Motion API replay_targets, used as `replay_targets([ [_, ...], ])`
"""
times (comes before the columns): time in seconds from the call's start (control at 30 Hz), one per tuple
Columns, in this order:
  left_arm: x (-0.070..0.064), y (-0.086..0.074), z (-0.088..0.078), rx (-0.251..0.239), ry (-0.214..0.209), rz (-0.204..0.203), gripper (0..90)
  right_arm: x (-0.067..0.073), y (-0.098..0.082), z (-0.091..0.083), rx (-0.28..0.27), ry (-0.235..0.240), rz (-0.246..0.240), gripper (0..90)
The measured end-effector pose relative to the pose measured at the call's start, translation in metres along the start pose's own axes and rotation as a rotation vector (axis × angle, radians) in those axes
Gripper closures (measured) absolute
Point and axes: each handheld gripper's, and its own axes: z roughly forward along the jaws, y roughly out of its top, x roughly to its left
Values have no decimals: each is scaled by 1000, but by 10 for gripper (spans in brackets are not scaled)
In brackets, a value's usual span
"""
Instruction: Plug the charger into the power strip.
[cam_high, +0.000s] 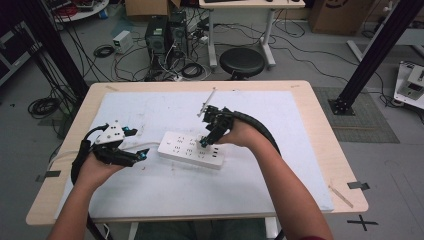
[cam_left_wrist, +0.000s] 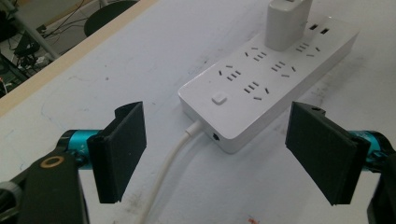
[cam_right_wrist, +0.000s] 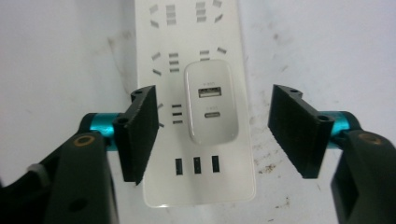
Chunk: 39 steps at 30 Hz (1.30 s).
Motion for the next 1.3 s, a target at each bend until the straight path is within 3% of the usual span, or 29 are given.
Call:
replay_targets([
  [0.07, 1, 2, 0, -9, -2, 0, 201, 1, -19, -17, -122, 7, 49, 284],
  [0.1, 1, 2, 0, -12, -6, -2, 201, 1, -19, -17, -122, 7, 49, 284],
  [0.27, 2, 4, 0, -27, -15, -8, 200, 3, -52, -37, -287, 7, 125, 217],
  [0.3, 2, 3, 0, -32, -19, -10, 200, 2, -66, -42, -344, -8, 148, 214],
  [0.4, 4, 2, 1, -45, -37, -10, 199, 1, -80, -46, -376, -17, 177, 212],
  [0.43, 5, 1, 2, -47, -46, -10, 196, 1, -94, -48, -416, -31, 193, 212],
  [0.57, 6, -4, 4, -34, -43, -24, 195, 1, -115, -50, -467, -64, 228, 206],
  [0.83, 9, -6, 4, -75, -42, -56, 190, -2, -159, -45, -526, -85, 305, 205],
  [1.3, 8, -4, 7, -55, -50, -58, 190, -2, -163, -46, -526, -96, 312, 205],
])
